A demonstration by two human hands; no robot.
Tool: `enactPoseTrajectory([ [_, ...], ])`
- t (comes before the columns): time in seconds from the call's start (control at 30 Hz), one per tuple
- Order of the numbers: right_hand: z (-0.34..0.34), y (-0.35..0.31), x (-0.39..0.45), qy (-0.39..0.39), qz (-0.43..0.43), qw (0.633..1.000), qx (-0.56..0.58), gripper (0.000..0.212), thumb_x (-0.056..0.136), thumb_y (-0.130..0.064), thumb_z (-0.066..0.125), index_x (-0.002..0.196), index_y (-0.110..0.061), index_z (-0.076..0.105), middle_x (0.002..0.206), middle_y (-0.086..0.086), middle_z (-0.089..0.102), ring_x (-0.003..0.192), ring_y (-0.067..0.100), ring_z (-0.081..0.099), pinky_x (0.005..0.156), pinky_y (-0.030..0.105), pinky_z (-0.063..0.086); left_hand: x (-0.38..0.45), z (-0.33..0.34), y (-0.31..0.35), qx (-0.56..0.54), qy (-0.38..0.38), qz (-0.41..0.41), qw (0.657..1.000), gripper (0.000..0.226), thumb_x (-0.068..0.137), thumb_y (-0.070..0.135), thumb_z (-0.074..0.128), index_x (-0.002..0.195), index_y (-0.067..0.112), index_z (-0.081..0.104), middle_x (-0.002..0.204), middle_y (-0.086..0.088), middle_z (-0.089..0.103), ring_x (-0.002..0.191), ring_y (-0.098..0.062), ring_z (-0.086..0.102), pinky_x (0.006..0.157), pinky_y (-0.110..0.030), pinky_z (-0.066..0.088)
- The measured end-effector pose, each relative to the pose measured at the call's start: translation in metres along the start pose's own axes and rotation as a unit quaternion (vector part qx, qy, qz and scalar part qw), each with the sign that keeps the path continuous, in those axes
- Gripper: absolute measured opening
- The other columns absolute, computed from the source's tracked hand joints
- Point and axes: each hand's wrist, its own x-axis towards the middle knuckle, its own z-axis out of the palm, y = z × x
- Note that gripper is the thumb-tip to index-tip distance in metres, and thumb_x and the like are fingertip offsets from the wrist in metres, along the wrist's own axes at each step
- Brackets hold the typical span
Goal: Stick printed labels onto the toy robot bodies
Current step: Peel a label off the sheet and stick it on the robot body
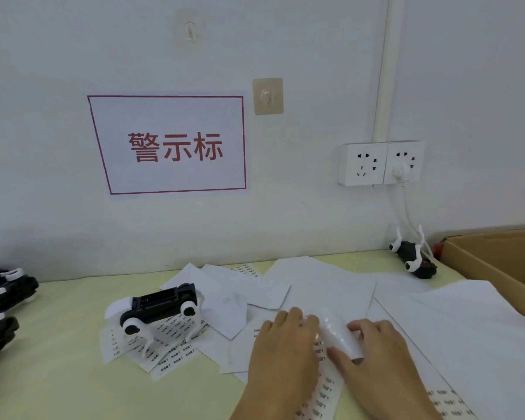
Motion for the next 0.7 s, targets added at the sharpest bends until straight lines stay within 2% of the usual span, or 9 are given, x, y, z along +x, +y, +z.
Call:
enactPoseTrajectory([
  [0.1,0.002,0.001,-0.004,0.014,-0.027,0.997,0.071,0.042,0.088,-0.041,0.069,0.123,-0.035,0.047,0.112,-0.015,0.044,0.106,0.005,0.044,0.085,0.019,0.04,-0.012,0.008,0.015,-0.105,0.045,-0.017,0.993,0.035,0.098,0.036,0.042,0.131,0.031,0.051,0.127,0.014,0.053,0.115,-0.01,0.049,0.095,-0.023,0.035],
  [0.17,-0.001,0.0,-0.006,0.025,-0.017,0.987,0.159,0.039,0.088,-0.026,0.072,0.119,-0.036,0.05,0.11,-0.015,0.056,0.095,-0.001,0.056,0.074,0.01,0.044,-0.017,0.009,0.019,-0.135,0.06,-0.024,0.989,0.038,0.095,0.045,0.042,0.13,0.033,0.05,0.126,0.017,0.053,0.113,-0.008,0.049,0.094,-0.022,0.033],
  [0.23,-0.007,-0.002,-0.006,0.025,0.018,0.964,0.265,0.044,0.087,-0.013,0.074,0.114,-0.039,0.051,0.102,-0.013,0.065,0.084,-0.008,0.062,0.061,0.005,0.046,-0.018,0.012,0.017,-0.149,0.061,-0.031,0.986,0.044,0.094,0.05,0.042,0.135,0.035,0.044,0.13,0.02,0.048,0.115,-0.004,0.045,0.096,-0.021,0.032],
  [0.3,-0.016,-0.005,-0.009,0.007,0.053,0.943,0.329,0.051,0.085,-0.008,0.075,0.114,-0.041,0.048,0.096,-0.01,0.068,0.075,-0.01,0.065,0.054,0.003,0.044,-0.019,0.012,0.016,-0.145,0.071,-0.024,0.987,0.045,0.092,0.053,0.041,0.133,0.034,0.044,0.127,0.02,0.049,0.112,-0.005,0.046,0.094,-0.021,0.034],
  [0.33,-0.019,-0.006,-0.01,-0.01,0.065,0.937,0.343,0.052,0.084,-0.01,0.076,0.115,-0.042,0.047,0.094,-0.009,0.07,0.074,-0.008,0.067,0.054,0.004,0.045,-0.019,0.011,0.017,-0.146,0.079,-0.018,0.986,0.044,0.091,0.054,0.041,0.129,0.032,0.047,0.124,0.018,0.052,0.109,-0.006,0.049,0.091,-0.021,0.036],
  [0.4,-0.024,-0.007,-0.011,-0.053,0.082,0.937,0.336,0.053,0.082,-0.018,0.077,0.118,-0.043,0.047,0.088,-0.007,0.075,0.075,0.001,0.071,0.065,0.016,0.05,-0.019,0.009,0.02,-0.136,0.096,-0.019,0.986,0.041,0.089,0.052,0.045,0.119,0.027,0.057,0.113,0.014,0.061,0.1,-0.01,0.058,0.084,-0.024,0.044],
  [0.5,-0.028,-0.008,-0.011,-0.099,0.093,0.944,0.302,0.05,0.082,-0.026,0.076,0.12,-0.04,0.048,0.082,-0.015,0.077,0.075,0.005,0.073,0.074,0.028,0.052,-0.019,0.005,0.023,-0.102,0.141,-0.016,0.985,0.039,0.083,0.046,0.049,0.107,0.022,0.067,0.099,0.011,0.069,0.088,-0.011,0.065,0.074,-0.024,0.053],
  [0.6,-0.026,-0.006,-0.01,-0.082,0.095,0.934,0.335,0.049,0.086,-0.014,0.071,0.121,-0.038,0.048,0.083,-0.009,0.078,0.076,0.01,0.074,0.082,0.036,0.056,-0.019,0.003,0.027,-0.155,0.164,-0.032,0.974,0.029,0.081,0.036,0.058,0.105,0.022,0.065,0.093,0.011,0.065,0.085,-0.012,0.06,0.071,-0.026,0.051],
  [0.7,-0.022,-0.003,-0.007,-0.042,0.099,0.916,0.386,0.051,0.086,-0.005,0.069,0.119,-0.037,0.047,0.087,-0.002,0.078,0.078,0.018,0.075,0.088,0.044,0.057,-0.017,0.003,0.029,-0.239,0.187,-0.079,0.95,0.024,0.084,0.028,0.057,0.107,0.024,0.06,0.096,0.013,0.059,0.089,-0.008,0.055,0.074,-0.026,0.049],
])
